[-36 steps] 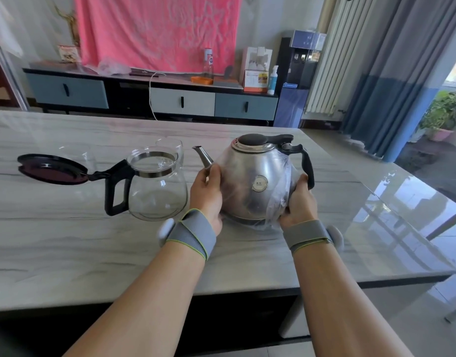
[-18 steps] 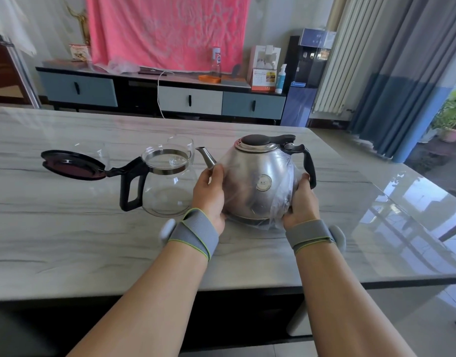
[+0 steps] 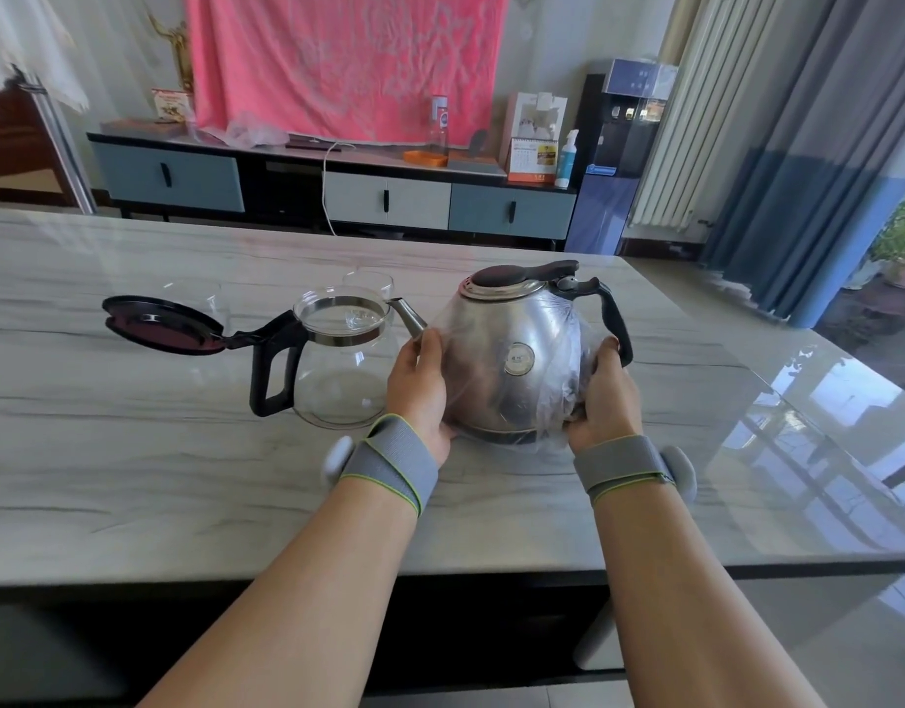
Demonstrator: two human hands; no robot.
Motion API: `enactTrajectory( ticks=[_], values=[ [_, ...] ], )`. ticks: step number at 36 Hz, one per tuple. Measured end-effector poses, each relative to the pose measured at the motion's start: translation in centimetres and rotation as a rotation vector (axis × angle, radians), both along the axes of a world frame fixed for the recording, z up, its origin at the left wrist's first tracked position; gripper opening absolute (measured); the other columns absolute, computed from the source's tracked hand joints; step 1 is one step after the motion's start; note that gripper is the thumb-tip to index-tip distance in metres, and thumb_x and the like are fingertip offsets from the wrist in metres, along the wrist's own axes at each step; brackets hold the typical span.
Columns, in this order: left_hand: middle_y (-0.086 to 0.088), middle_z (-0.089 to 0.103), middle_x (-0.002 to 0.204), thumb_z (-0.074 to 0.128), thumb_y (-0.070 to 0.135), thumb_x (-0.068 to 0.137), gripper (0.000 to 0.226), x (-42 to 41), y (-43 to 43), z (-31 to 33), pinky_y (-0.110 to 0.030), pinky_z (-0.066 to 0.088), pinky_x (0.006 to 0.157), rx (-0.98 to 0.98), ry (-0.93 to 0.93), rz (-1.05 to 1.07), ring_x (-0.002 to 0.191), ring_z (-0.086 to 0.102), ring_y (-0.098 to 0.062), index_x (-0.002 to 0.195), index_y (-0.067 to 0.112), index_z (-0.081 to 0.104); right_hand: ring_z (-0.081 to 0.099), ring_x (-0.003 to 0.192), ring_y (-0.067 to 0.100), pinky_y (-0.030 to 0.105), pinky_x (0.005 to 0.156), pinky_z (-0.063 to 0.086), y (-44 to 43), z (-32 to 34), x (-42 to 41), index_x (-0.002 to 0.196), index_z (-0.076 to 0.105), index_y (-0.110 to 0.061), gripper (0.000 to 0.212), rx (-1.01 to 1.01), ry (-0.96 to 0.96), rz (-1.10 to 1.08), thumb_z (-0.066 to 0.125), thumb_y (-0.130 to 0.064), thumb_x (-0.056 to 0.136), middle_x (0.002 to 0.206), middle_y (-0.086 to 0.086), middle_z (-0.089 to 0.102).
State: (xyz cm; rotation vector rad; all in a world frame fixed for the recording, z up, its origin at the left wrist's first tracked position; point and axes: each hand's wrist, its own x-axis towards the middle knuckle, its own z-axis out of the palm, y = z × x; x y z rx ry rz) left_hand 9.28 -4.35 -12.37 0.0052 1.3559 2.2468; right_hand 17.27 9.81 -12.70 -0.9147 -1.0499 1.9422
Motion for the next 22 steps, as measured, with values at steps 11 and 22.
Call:
enactTrajectory(
  ticks=[11, 22],
  values=[
    [0.009, 0.067, 0.120, 0.048, 0.049, 0.102, 0.018, -0.23, -0.04, -0.14, -0.064, 0.052, 0.085, 0.007, -0.014, -0.008, 0.111, 0.063, -0.023, 0.105, 0.039, 0.062, 0.056, 0.053, 0.015, 0.019, 0.043, 0.046, -0.45, 0.39, 0.24, 0.099, 0.060, -0.013, 0.031, 0.061, 0.002, 0.022, 0.047, -0.039, 0.111, 0.076, 0.003, 0.055],
    [0.008, 0.065, 0.124, 0.047, 0.050, 0.102, 0.019, -0.07, -0.26, 0.13, -0.053, 0.055, 0.077, -0.006, -0.016, -0.024, 0.113, 0.061, -0.023, 0.112, 0.040, 0.061, 0.057, 0.069, 0.020, 0.024, 0.051, 0.050, -0.47, 0.35, 0.23, 0.106, 0.060, -0.011, 0.032, 0.077, 0.007, 0.019, 0.047, -0.040, 0.111, 0.092, 0.010, 0.054]
  ],
)
